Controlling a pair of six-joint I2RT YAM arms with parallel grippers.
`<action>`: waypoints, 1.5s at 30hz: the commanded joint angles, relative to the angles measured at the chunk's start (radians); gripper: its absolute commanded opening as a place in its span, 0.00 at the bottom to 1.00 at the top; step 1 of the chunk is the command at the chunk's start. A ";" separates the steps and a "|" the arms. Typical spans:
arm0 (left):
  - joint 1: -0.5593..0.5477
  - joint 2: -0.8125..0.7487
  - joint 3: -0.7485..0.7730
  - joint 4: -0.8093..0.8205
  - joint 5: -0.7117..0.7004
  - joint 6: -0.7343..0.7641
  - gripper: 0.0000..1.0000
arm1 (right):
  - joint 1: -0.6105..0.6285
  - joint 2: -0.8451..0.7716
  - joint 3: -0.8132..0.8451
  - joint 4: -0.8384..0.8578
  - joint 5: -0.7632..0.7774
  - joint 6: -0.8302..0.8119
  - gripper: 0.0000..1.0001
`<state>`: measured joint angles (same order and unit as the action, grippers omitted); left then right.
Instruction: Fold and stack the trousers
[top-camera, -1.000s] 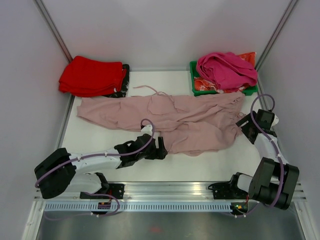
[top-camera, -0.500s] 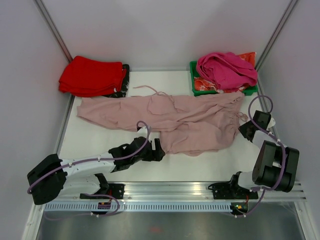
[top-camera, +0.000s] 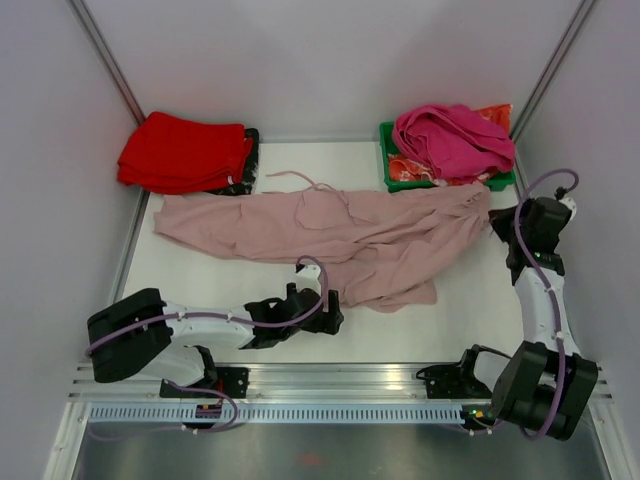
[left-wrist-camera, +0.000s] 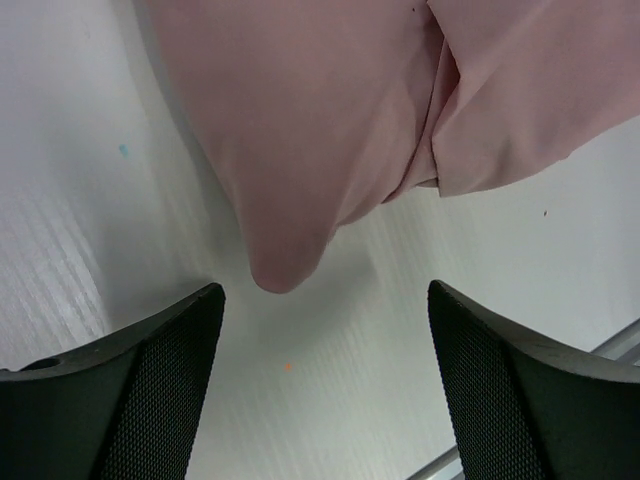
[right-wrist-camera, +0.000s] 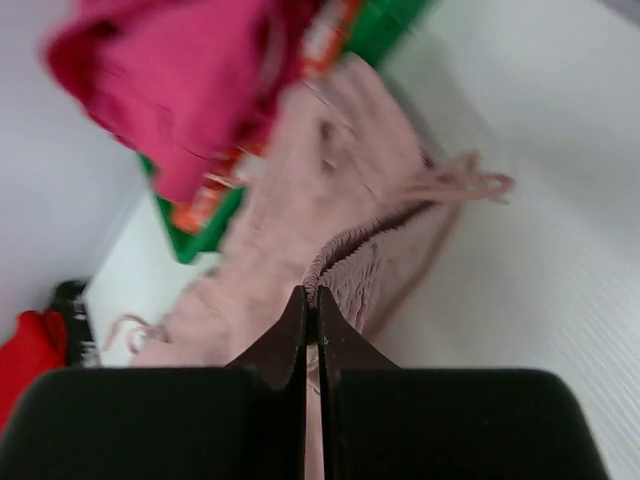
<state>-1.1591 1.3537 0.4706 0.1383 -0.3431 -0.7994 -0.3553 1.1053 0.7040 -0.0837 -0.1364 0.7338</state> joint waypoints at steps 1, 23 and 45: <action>-0.011 0.054 0.019 0.088 -0.088 -0.009 0.88 | 0.016 -0.001 0.147 -0.007 -0.099 -0.013 0.00; -0.152 0.340 0.277 -0.099 -0.485 -0.372 0.89 | 0.053 0.011 0.284 0.167 -0.215 0.081 0.00; 0.038 -0.120 0.166 -0.425 -0.540 0.113 0.02 | 0.052 0.011 0.298 0.088 -0.135 0.047 0.00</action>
<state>-1.1622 1.4441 0.6231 -0.0769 -0.7879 -1.0233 -0.3027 1.1233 0.9497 -0.0238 -0.3275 0.7918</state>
